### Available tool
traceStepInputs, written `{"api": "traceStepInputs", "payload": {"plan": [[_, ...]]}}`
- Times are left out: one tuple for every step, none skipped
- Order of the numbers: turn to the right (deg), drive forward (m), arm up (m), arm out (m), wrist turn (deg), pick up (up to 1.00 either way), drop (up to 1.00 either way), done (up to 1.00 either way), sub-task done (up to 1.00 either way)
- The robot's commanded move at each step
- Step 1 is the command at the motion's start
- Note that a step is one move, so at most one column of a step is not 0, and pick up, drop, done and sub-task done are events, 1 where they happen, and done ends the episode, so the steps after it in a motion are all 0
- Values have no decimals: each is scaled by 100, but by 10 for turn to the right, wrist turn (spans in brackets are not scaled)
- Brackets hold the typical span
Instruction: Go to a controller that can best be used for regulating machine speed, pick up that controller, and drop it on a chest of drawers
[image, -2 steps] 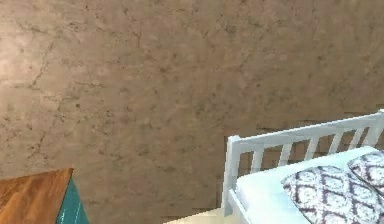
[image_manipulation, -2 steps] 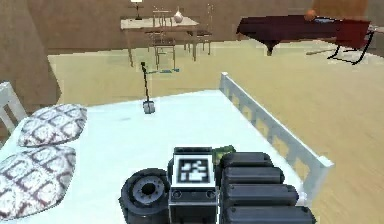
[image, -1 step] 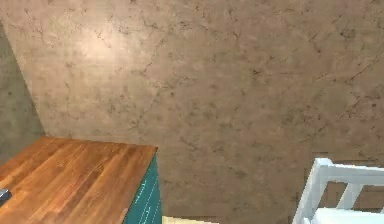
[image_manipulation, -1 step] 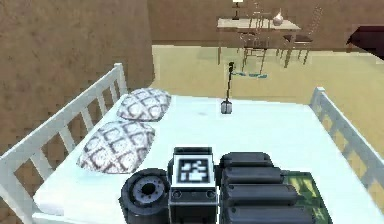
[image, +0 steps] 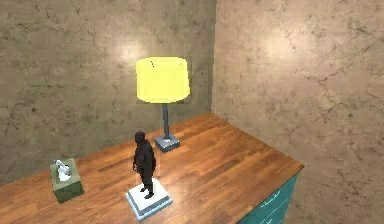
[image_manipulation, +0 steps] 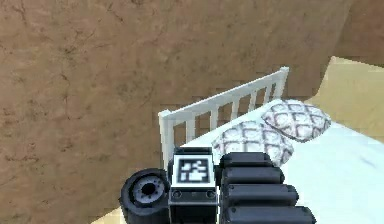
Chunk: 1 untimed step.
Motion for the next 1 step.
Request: {"api": "traceStepInputs", "payload": {"plan": [[-120,0,0,0,0,0,0,0,0]]}}
